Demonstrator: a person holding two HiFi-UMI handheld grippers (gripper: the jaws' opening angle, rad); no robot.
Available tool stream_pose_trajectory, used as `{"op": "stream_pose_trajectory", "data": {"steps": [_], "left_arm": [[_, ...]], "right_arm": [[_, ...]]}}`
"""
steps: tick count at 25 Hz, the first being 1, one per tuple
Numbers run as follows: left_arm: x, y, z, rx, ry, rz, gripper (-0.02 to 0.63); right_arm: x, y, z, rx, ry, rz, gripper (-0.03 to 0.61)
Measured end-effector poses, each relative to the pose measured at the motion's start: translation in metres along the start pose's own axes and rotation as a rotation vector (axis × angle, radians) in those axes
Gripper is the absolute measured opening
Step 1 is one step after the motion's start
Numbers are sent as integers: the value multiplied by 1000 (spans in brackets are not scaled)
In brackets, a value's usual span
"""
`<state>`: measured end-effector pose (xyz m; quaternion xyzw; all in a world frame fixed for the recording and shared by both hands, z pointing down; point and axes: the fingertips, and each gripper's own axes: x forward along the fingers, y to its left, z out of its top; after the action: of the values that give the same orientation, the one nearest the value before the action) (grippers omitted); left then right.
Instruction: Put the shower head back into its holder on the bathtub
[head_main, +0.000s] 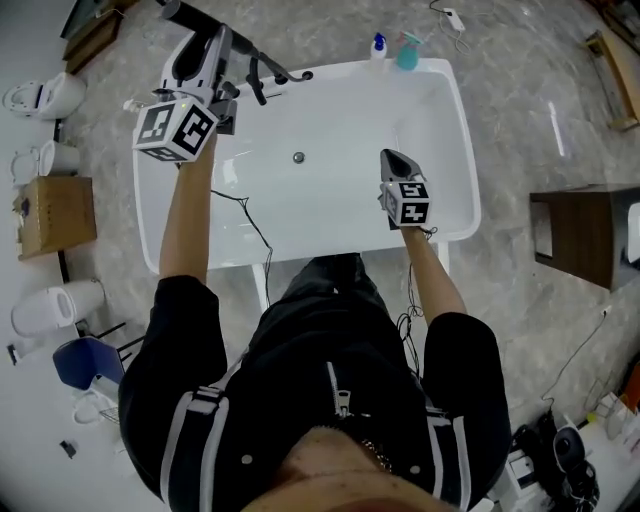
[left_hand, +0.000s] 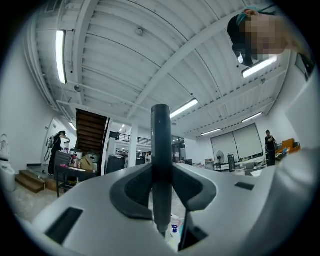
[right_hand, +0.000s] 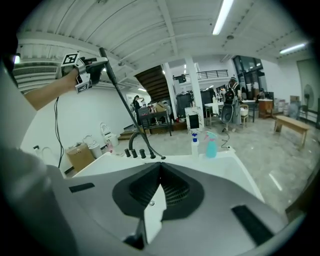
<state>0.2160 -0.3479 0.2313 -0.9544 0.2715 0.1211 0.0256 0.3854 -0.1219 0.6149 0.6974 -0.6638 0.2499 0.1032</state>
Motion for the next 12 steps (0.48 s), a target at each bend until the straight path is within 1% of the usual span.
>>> {"op": "stream_pose_trajectory", "data": {"steps": [2, 8, 12], "left_arm": [[9, 6, -14, 0, 16, -1, 130], [27, 27, -61, -35, 56, -8, 131], [36, 38, -98, -39, 85, -25, 130]], "right_arm": [[-3, 5, -1, 13, 0, -6, 9], [-6, 20, -5, 40, 6, -44, 9], [0, 20, -11, 78, 9, -79, 9]]}}
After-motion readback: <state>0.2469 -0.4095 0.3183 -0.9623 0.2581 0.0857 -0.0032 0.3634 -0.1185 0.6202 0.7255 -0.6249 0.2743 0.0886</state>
